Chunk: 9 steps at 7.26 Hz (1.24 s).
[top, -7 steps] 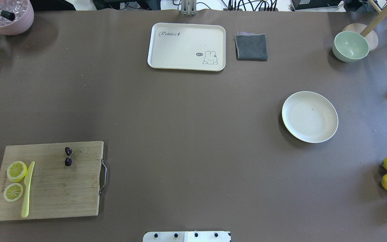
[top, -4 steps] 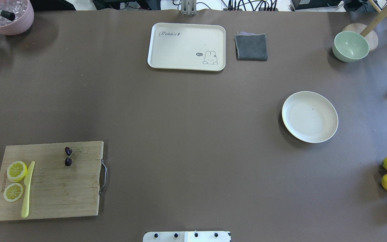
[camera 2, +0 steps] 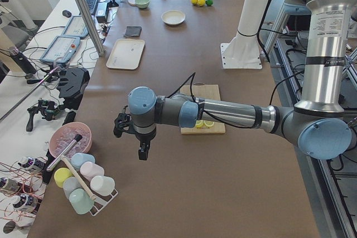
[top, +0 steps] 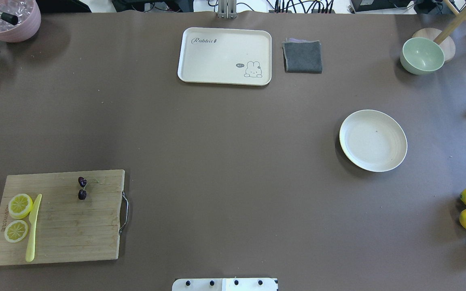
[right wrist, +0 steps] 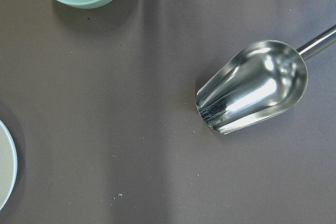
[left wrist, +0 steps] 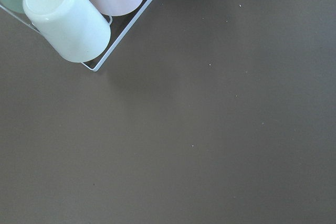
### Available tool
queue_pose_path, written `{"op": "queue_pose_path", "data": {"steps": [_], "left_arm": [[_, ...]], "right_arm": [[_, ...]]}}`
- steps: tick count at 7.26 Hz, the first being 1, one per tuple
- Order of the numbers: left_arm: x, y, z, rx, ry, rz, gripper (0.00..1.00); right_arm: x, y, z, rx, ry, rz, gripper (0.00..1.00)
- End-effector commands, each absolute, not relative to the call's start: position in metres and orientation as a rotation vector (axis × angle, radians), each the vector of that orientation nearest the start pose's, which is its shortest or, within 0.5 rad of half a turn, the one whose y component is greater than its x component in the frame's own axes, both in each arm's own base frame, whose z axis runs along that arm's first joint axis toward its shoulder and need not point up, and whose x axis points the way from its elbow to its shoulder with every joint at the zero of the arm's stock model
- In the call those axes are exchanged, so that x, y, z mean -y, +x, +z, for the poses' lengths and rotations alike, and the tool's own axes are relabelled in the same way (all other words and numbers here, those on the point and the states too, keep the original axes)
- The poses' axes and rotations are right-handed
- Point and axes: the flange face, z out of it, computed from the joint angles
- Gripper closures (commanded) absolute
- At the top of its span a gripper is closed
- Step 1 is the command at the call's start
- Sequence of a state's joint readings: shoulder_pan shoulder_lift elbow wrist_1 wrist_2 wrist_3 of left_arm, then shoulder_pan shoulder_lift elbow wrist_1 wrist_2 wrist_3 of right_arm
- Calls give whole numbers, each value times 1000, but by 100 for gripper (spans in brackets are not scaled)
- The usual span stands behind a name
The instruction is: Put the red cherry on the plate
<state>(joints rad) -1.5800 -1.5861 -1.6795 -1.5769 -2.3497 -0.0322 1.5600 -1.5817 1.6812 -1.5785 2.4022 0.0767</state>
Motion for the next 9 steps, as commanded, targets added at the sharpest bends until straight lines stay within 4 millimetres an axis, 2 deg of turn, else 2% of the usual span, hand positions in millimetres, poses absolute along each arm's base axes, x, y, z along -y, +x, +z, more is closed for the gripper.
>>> {"op": "queue_pose_path", "data": {"steps": [1, 7, 9], "left_arm": [[503, -68, 596, -779, 115, 12, 2], [504, -68, 596, -780, 114, 10, 2], [504, -68, 593, -785, 120, 14, 2]], "right_arm": [[493, 54, 604, 835, 54, 22, 0], [497, 53, 598, 850, 64, 16, 0], [492, 53, 605, 842, 56, 16, 0]]}}
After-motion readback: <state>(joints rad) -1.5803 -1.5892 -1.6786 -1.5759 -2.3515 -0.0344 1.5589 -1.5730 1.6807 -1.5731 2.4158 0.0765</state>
